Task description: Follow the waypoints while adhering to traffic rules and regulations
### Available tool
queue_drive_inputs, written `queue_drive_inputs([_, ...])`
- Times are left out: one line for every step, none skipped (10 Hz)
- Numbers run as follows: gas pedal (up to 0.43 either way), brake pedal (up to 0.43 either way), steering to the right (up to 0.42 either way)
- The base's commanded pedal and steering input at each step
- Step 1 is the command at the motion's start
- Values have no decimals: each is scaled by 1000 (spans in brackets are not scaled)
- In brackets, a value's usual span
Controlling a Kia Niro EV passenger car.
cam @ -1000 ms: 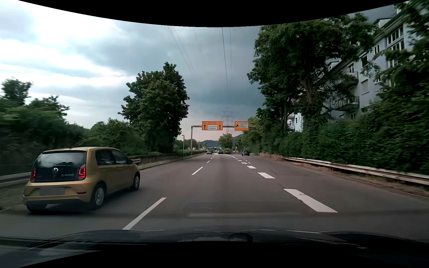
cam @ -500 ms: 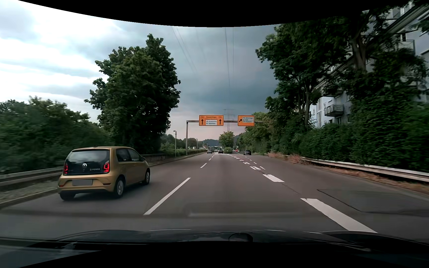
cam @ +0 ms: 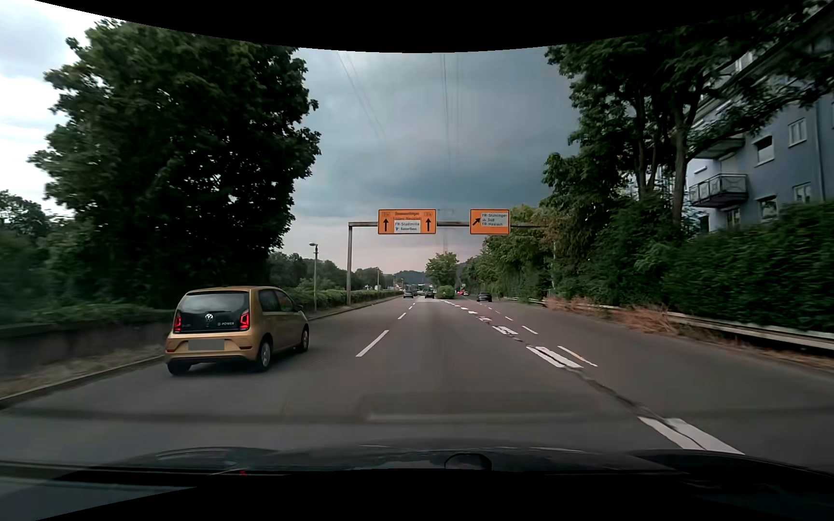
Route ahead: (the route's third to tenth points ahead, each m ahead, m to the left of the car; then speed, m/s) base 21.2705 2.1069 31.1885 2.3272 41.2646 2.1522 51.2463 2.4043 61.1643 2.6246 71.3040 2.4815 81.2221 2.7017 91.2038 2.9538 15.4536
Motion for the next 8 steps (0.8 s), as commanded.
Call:
queue_drive_inputs([79, 0, -1])
queue_drive_inputs([79, 0, -1])
queue_drive_inputs([79, 0, -1])
queue_drive_inputs([79, 0, -1])
queue_drive_inputs([79, 0, -1])
queue_drive_inputs([79, 0, -1])
queue_drive_inputs([79, 0, -1])
queue_drive_inputs([79, 0, -1])
